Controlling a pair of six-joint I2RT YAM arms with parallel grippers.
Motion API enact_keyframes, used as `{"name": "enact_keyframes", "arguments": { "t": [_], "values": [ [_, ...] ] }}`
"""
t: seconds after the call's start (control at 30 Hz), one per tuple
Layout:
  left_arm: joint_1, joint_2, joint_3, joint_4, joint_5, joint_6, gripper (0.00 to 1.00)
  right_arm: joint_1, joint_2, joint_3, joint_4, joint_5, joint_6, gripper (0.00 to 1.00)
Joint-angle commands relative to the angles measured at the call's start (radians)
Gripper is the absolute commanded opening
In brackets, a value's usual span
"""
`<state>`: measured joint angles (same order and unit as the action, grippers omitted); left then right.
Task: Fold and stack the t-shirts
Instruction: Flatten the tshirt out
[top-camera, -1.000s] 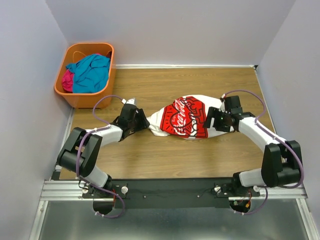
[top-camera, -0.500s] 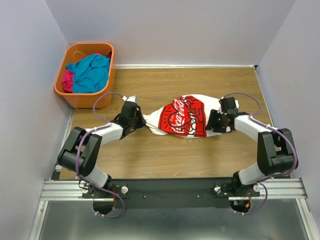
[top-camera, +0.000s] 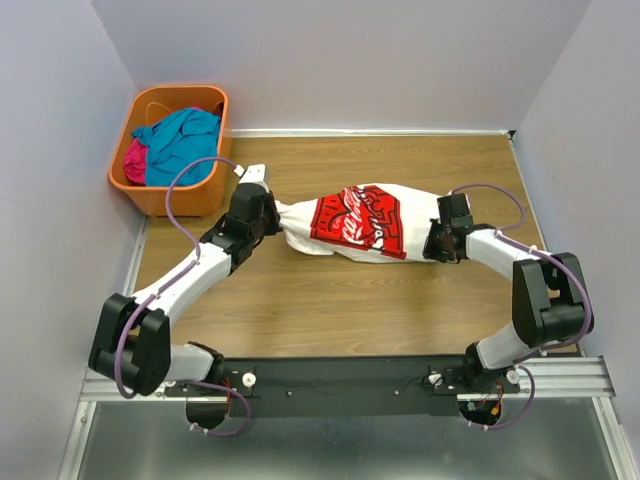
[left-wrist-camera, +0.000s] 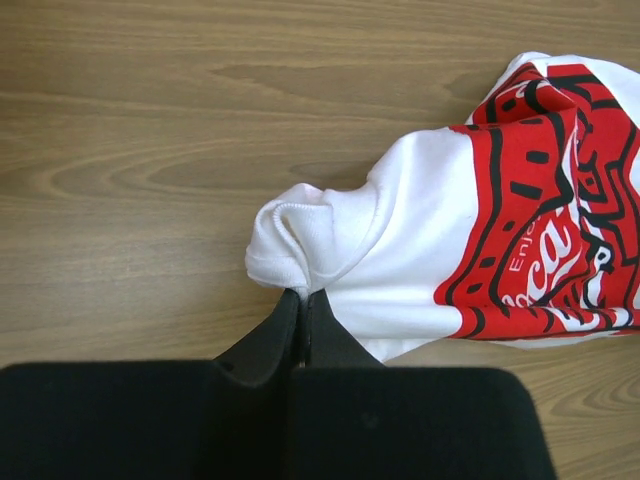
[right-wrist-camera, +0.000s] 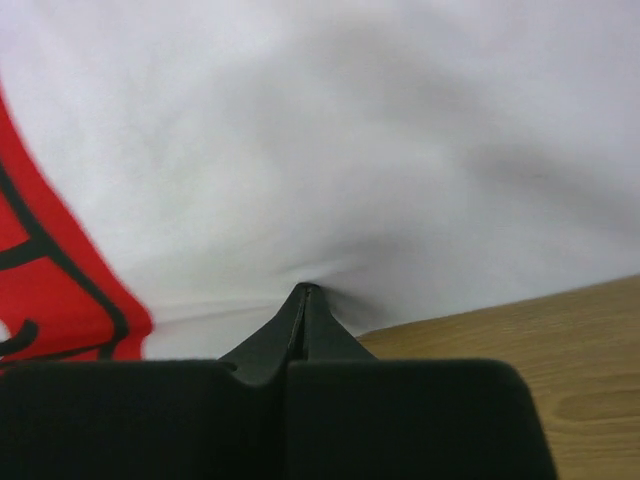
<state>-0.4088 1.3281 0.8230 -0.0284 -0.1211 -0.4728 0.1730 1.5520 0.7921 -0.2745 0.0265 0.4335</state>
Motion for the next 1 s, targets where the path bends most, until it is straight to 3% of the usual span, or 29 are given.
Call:
{"name": "enact_keyframes", "arguments": {
  "t": [0.0, 0.17, 0.3, 0.37, 0.4, 0.43, 0.53, 0.63, 0.73, 0.97],
  "values": [
    [0.008, -0.084, 0.057, -0.123, -0.135, 0.103, 0.00, -0.007, -0.016, 0.007, -0.060, 0.182, 0.005, 0.01],
    [0.008, -0.145, 0.160, -0.127, -0.189, 0.212, 0.00, -0.010, -0.032, 0.076, -0.104, 0.174, 0.005, 0.01],
    [0.010, -0.022, 0.290, -0.087, -0.195, 0.296, 0.00, -0.010, -0.036, 0.133, -0.112, 0.164, -0.006, 0.01],
    [0.004, 0.074, 0.395, -0.109, -0.177, 0.289, 0.00, -0.010, -0.035, 0.154, -0.121, 0.150, -0.015, 0.12],
    [-0.001, 0.094, 0.418, -0.119, -0.170, 0.284, 0.00, -0.012, -0.035, 0.157, -0.126, 0.151, -0.013, 0.20],
    [-0.007, 0.115, 0.439, -0.122, -0.161, 0.283, 0.00, -0.012, -0.039, 0.154, -0.129, 0.159, -0.013, 0.37],
    [-0.022, 0.106, 0.414, -0.120, -0.172, 0.284, 0.00, -0.021, -0.046, 0.144, -0.127, 0.179, -0.007, 0.58],
    [-0.022, 0.073, 0.380, -0.123, -0.180, 0.278, 0.00, -0.030, -0.023, 0.151, -0.124, 0.124, -0.002, 0.68],
    [-0.022, 0.043, 0.329, -0.110, -0.181, 0.275, 0.00, -0.030, 0.006, 0.159, -0.054, -0.055, -0.010, 0.77],
    [-0.022, 0.023, 0.308, -0.116, -0.196, 0.272, 0.00, -0.029, 0.085, 0.128, 0.099, -0.324, 0.031, 0.82]
  ]
}}
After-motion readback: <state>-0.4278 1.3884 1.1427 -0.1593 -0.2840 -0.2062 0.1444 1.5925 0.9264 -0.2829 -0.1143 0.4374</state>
